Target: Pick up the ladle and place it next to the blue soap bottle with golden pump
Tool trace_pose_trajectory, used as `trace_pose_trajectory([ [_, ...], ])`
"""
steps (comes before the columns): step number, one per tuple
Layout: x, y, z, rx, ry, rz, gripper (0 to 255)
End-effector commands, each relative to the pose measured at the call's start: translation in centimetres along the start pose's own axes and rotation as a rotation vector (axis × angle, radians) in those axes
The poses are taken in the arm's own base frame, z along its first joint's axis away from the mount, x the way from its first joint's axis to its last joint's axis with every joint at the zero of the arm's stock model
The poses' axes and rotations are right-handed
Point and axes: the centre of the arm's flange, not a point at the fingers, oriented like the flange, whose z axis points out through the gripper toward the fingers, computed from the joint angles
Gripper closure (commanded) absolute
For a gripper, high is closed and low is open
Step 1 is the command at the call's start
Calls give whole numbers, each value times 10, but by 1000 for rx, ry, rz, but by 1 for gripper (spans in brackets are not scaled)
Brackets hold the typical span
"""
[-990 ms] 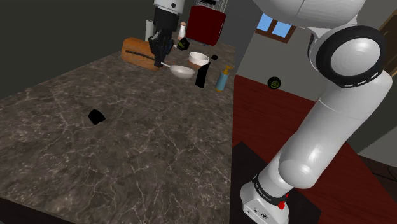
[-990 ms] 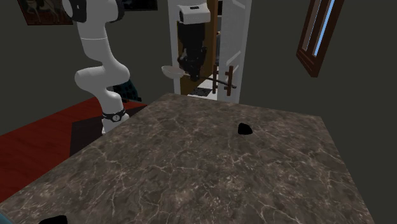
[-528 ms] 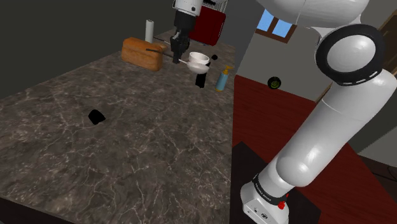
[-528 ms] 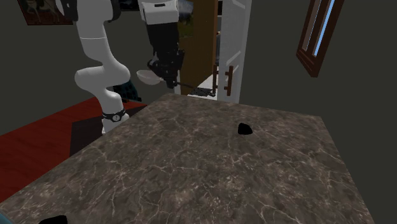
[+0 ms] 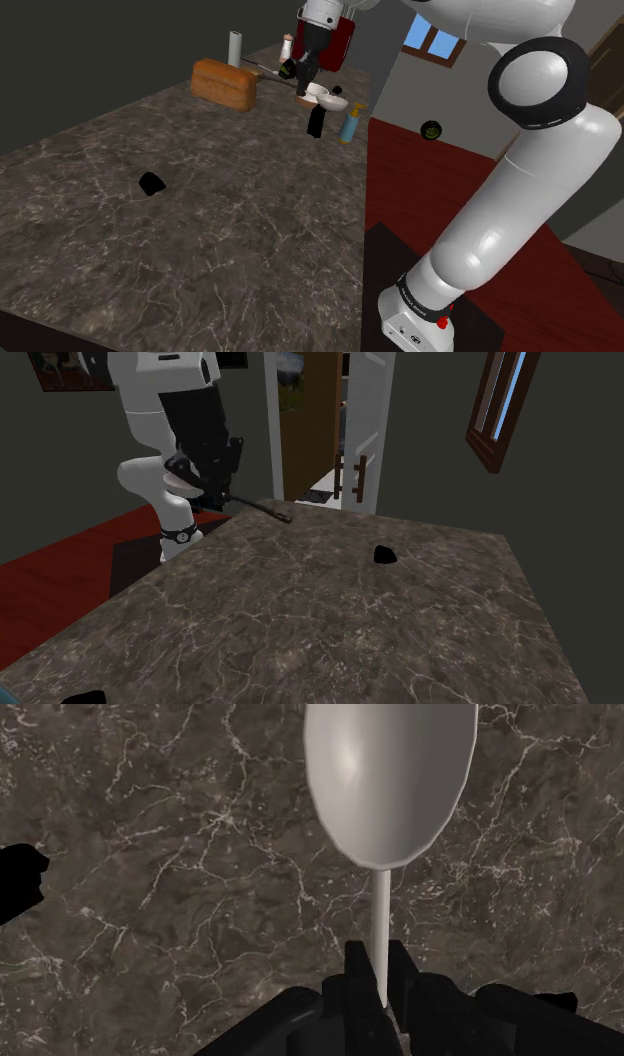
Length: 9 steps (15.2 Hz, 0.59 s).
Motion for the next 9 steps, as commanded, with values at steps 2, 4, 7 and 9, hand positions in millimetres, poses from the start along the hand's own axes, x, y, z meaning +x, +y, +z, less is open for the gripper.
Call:
trace_pose_trajectory([
  [2,-15,42,-10,0,0,-1,255],
  [4,-23,67,-14,0,0,-1,255],
  [7,-35,105,-19,0,0,-1,255],
  [9,-41,126,-22,0,0,-1,255],
])
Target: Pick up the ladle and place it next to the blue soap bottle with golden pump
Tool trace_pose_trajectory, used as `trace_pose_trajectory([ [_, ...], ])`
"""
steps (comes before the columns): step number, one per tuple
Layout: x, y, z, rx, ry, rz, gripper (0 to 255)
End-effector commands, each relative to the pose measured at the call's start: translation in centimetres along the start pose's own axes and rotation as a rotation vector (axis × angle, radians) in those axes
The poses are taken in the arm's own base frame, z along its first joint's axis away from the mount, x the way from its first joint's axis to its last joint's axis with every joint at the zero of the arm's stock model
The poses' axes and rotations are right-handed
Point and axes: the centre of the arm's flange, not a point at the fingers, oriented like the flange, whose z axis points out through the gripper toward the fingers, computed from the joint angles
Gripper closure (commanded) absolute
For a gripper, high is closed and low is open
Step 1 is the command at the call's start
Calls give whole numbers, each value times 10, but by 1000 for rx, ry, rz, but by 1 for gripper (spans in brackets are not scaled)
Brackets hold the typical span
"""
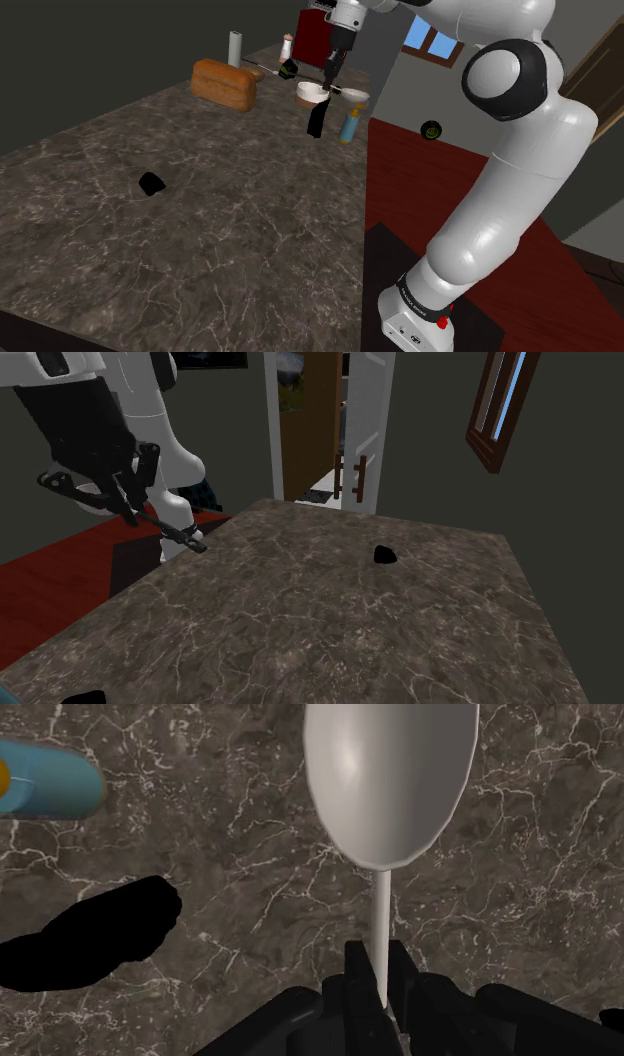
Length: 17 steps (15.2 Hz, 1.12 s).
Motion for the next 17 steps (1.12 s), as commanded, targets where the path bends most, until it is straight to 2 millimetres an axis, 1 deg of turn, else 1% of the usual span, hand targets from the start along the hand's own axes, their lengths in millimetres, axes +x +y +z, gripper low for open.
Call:
trace_pose_trajectory([
  [1,-3,9,5,0,0,-1,255],
  [17,0,22,88,0,0,-1,255],
])
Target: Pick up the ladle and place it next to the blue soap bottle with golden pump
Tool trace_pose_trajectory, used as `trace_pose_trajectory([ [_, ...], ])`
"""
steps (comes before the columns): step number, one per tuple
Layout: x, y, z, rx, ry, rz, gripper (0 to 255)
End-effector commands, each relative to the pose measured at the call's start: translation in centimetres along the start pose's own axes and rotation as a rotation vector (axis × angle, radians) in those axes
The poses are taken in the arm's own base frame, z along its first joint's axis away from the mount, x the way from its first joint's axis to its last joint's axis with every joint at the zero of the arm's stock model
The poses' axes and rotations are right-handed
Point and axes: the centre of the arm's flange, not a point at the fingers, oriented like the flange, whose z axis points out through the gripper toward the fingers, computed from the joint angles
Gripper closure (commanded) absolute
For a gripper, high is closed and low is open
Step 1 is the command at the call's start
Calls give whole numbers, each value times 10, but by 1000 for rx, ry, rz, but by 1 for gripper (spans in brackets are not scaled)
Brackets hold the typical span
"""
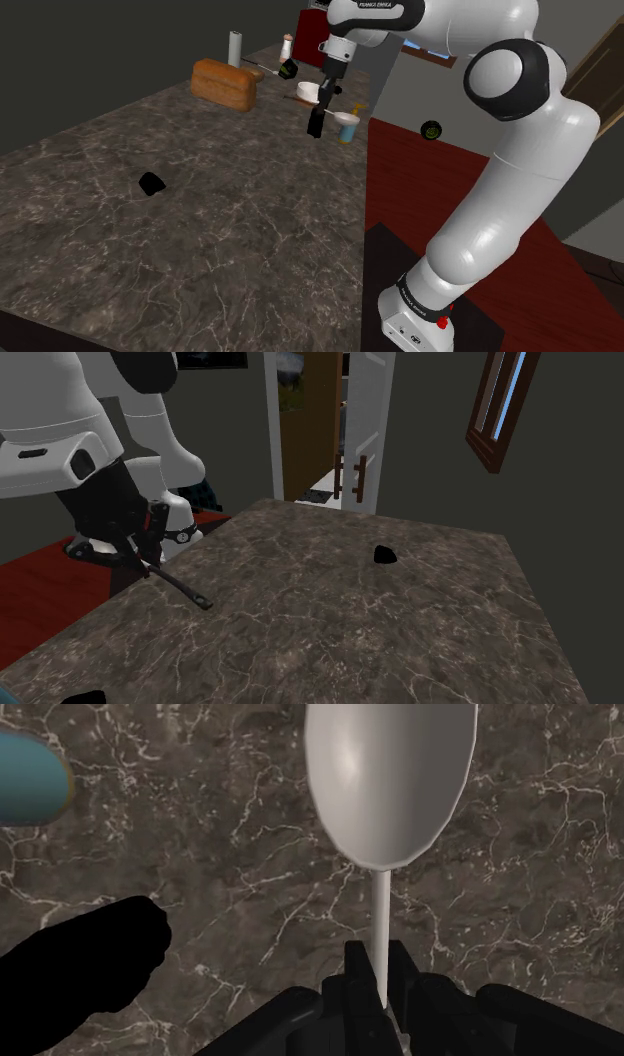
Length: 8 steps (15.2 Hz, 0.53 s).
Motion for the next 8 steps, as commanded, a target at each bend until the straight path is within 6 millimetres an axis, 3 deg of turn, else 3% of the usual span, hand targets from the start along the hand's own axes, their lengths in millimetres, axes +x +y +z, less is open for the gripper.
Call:
trace_pose_trajectory([
  [1,-1,2,11,0,0,0,255],
  [8,0,7,47,0,0,0,255],
])
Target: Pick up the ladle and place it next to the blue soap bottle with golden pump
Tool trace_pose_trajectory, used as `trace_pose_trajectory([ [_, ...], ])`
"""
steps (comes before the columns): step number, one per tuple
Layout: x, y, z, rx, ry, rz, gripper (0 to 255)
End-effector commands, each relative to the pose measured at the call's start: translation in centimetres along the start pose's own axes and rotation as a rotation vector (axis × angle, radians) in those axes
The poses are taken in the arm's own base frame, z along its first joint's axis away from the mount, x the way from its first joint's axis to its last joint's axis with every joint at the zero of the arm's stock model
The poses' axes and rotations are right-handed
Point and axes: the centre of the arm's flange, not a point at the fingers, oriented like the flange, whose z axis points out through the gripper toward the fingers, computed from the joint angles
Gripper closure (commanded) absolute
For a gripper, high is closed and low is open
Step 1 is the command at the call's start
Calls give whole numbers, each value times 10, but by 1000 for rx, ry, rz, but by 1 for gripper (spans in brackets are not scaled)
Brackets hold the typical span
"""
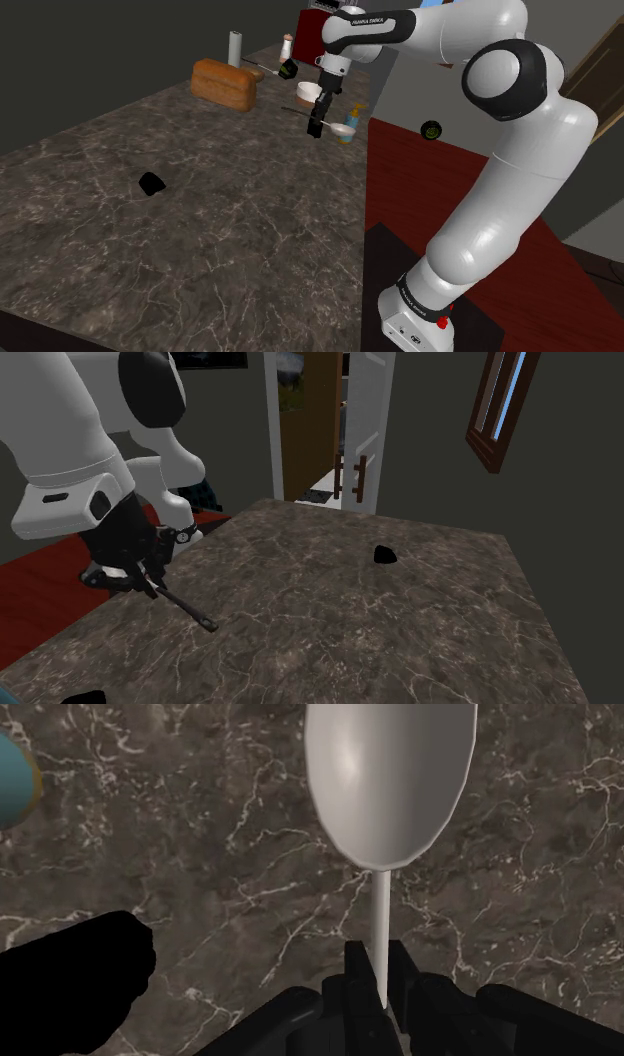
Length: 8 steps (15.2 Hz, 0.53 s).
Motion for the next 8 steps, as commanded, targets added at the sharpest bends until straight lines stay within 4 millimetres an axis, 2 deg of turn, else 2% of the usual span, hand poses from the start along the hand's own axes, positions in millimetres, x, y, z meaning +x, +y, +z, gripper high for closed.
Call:
trace_pose_trajectory([
  [1,0,2,10,0,0,0,255],
  [8,1,8,46,0,0,0,255],
])
